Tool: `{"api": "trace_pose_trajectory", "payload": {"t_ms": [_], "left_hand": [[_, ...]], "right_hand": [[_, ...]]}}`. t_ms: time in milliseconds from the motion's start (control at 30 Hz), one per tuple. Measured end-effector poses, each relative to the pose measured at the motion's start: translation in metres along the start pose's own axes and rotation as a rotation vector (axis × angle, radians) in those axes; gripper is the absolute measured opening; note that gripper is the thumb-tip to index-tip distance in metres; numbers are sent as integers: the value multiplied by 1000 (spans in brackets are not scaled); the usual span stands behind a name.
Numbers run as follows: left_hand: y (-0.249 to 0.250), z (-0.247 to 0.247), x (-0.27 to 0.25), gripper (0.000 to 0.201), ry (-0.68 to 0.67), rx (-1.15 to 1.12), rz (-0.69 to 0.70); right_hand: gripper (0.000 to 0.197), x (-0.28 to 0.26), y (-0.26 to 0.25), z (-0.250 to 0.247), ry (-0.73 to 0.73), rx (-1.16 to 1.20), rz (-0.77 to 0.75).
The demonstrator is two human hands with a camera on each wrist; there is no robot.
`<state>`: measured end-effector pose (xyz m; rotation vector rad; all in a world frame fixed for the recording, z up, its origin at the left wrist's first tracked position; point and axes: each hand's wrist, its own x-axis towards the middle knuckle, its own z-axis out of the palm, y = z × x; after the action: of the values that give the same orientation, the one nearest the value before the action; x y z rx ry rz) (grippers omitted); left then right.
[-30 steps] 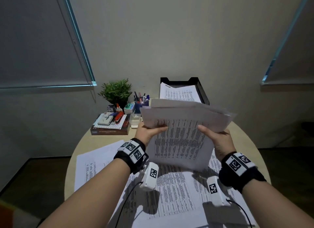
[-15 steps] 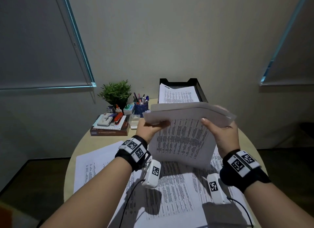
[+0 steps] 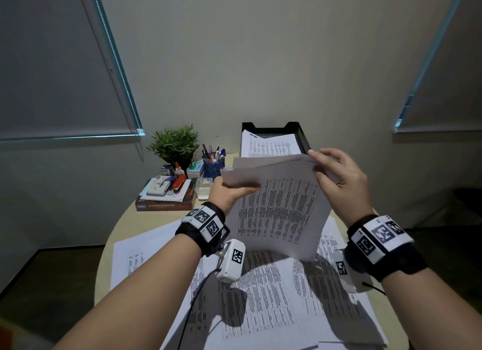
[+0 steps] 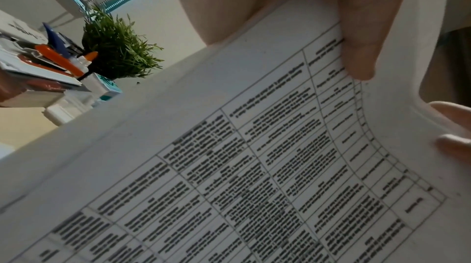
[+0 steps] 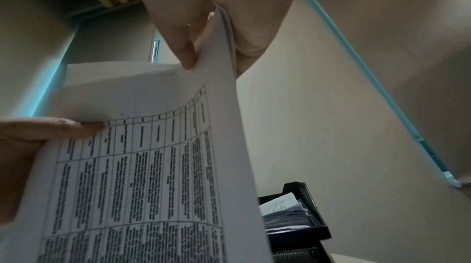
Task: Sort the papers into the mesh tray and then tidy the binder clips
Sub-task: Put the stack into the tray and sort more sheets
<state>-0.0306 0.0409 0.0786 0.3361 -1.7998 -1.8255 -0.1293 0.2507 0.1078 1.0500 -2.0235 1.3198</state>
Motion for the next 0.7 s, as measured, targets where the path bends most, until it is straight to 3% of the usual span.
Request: {"api": "trace_pose_trajectory", "payload": {"t_ms": [67, 133, 233, 333, 400, 567, 700], "left_hand": [[3, 3, 0, 34, 5, -4, -2], [6, 6, 0, 37, 35, -62, -7], [8, 2, -1, 36, 34, -118, -10], [6, 0, -6, 32, 51, -111, -27], [2, 2, -9, 28, 116, -90, -29], [14, 7, -11, 27, 238, -131, 64], [30, 8, -10, 62, 229, -150, 141]], "right_hand": [[58, 2, -2, -2, -61, 68, 68], [74, 1, 1, -5, -60, 228, 260], [72, -10, 13, -6, -11, 531, 529], [62, -33, 22, 6, -122, 642, 725], [43, -47, 24, 16, -160, 677, 765], [17, -46, 19, 21, -24, 770, 722], [25, -42, 17, 21, 8, 766, 696]]}}
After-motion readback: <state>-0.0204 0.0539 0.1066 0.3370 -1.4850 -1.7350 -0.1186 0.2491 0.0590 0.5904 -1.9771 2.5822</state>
